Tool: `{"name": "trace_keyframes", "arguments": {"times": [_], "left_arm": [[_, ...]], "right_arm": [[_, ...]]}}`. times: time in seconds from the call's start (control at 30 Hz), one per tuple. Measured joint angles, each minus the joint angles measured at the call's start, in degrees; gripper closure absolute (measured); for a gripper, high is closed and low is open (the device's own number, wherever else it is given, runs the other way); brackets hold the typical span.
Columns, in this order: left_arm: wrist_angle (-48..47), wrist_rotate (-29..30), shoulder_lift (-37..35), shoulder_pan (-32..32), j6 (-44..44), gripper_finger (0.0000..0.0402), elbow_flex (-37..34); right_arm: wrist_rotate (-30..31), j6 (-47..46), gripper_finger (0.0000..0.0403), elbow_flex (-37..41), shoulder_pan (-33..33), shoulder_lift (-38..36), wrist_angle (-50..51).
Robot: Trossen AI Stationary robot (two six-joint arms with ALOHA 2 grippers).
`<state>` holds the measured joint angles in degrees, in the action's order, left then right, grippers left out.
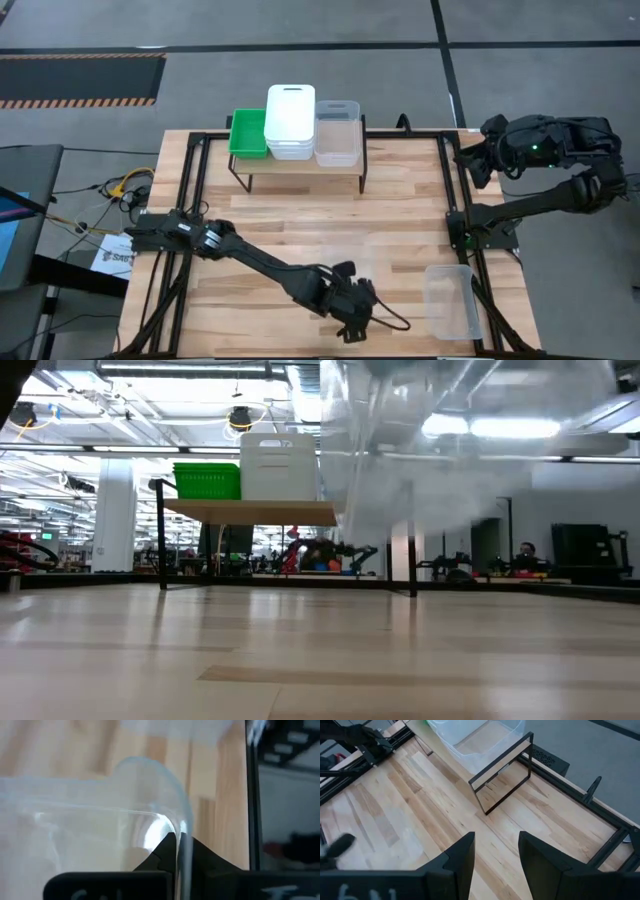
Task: Stack baskets on shelf by color
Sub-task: Stack the left transparent bin on top of the transparent bin on the shelf
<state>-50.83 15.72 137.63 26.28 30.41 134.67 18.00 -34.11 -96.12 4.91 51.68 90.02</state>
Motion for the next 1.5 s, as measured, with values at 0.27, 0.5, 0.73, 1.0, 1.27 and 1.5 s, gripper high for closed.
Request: {"name": "trace_keyframes", "arguments": {"times": [0.27,0.5,0.73,1.0,1.27,1.5], "left_arm": [[0.0,14.3,-9.4,-0.2,-4.8,0.0401,0.0],[1.0,24.6,-16.8,-0.3,-12.6,0.0401,0.0],[1.8,29.8,-22.0,-1.6,-23.0,0.0401,0.1],[2.8,29.6,-25.0,-5.0,-35.7,0.0401,0.1],[5.5,26.4,-26.5,-8.3,-46.6,0.0401,0.0],[6.3,19.5,-28.5,-14.2,-53.1,0.0401,0.0]], "right_arm": [[0.2,-0.4,0.0228,0.0,0.0,0.0,0.0],[0.5,-1.9,0.0228,0.0,0.0,0.0,0.0],[1.9,-2.5,0.0228,0.0,0.0,0.1,-0.1],[2.3,-4.1,0.0228,2.4,0.0,0.0,-0.6],[2.3,-5.4,0.0228,5.7,0.0,0.2,-3.2],[3.0,-8.6,0.0228,5.7,0.0,0.5,-3.9]]}}
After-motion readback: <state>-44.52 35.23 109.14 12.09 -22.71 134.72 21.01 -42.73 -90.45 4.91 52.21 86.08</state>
